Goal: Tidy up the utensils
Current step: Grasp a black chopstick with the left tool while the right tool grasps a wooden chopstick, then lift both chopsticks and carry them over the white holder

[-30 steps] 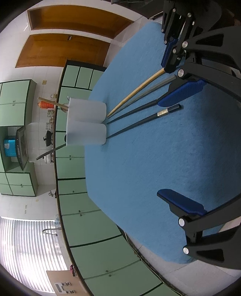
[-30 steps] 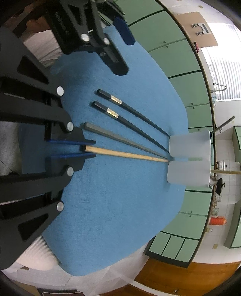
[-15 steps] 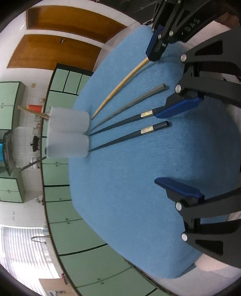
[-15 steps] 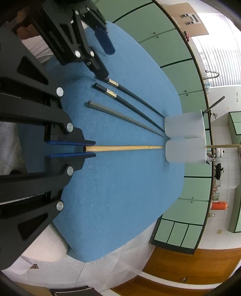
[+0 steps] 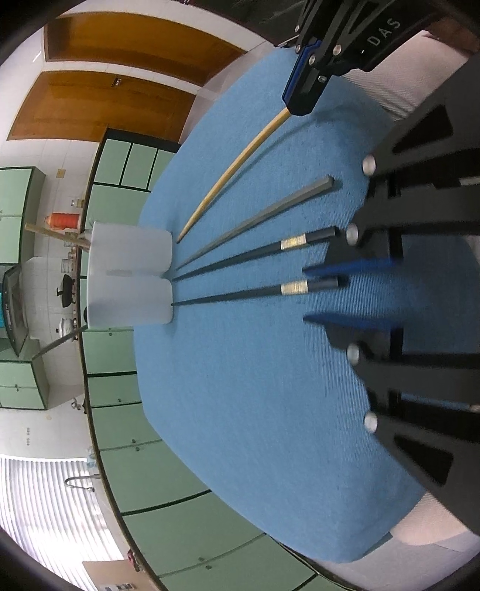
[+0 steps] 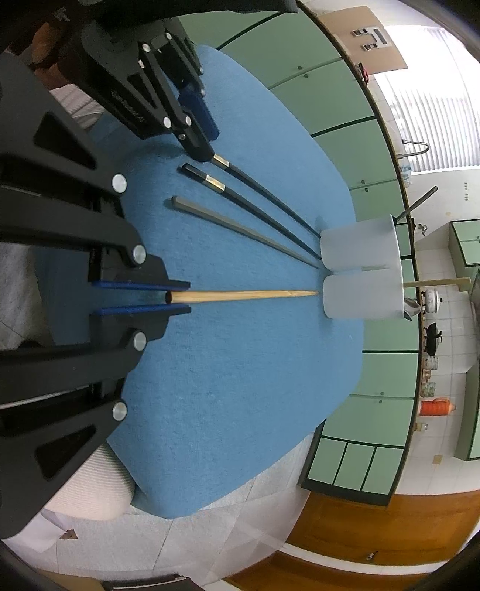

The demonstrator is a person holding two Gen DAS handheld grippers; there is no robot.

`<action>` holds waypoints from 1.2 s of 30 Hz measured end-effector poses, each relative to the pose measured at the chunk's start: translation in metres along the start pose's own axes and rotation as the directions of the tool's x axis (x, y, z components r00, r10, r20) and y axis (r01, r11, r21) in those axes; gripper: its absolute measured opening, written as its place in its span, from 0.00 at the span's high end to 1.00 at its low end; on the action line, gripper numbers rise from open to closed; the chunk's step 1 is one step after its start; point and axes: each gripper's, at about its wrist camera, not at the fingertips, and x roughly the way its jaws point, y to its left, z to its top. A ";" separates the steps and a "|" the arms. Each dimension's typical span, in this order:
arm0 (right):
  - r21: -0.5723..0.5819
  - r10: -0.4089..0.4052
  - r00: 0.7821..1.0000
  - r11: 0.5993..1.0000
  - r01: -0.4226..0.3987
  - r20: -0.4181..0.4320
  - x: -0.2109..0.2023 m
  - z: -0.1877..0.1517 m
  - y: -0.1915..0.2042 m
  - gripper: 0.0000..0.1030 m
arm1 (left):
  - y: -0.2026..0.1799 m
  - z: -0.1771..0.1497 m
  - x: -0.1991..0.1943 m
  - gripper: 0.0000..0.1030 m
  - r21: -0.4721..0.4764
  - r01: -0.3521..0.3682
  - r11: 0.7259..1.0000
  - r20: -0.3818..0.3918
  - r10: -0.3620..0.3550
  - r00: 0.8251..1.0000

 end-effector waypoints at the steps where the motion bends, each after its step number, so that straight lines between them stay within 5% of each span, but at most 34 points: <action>1: 0.000 0.000 1.000 1.000 0.000 0.001 0.000 0.000 0.000 0.94 | -0.001 0.000 0.000 0.93 0.001 -0.001 1.000 0.000 0.001 1.000; 15: -0.008 -0.013 0.998 1.000 0.013 0.066 -0.021 0.005 -0.004 0.94 | 0.002 0.017 -0.039 0.94 0.009 -0.024 1.000 0.119 0.023 0.993; 26: -0.025 -0.016 0.984 0.999 0.021 0.180 -0.059 0.035 -0.015 0.94 | 0.014 0.053 -0.091 0.94 -0.005 -0.037 0.999 0.283 0.037 0.959; 36: -0.066 0.066 0.963 0.997 -0.051 0.261 -0.092 0.089 -0.027 0.94 | 0.017 0.099 -0.121 0.94 0.018 0.006 1.000 0.389 -0.012 0.921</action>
